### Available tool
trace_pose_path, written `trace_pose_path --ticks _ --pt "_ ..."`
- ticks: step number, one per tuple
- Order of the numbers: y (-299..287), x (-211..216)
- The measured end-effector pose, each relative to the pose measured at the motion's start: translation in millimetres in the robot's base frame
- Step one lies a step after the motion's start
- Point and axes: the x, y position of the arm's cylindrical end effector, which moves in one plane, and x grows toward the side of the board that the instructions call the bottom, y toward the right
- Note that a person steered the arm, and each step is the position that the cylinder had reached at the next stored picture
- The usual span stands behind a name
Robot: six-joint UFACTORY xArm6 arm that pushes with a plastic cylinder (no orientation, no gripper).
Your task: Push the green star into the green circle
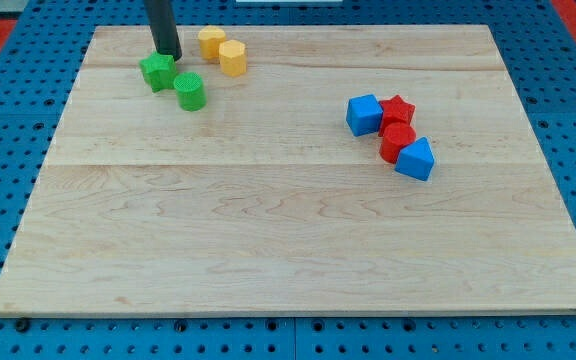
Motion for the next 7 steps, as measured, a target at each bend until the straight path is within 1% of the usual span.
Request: trace_pose_path --ticks 1,2,3,4,5,6,7 --pt "-8.4 -19.0" --pt "-8.4 -19.0" --pt "-38.8 -19.1" --pt "-51.3 -19.1" --pt "-51.0 -7.5" --pt "-38.3 12.0" --pt "-38.3 12.1"
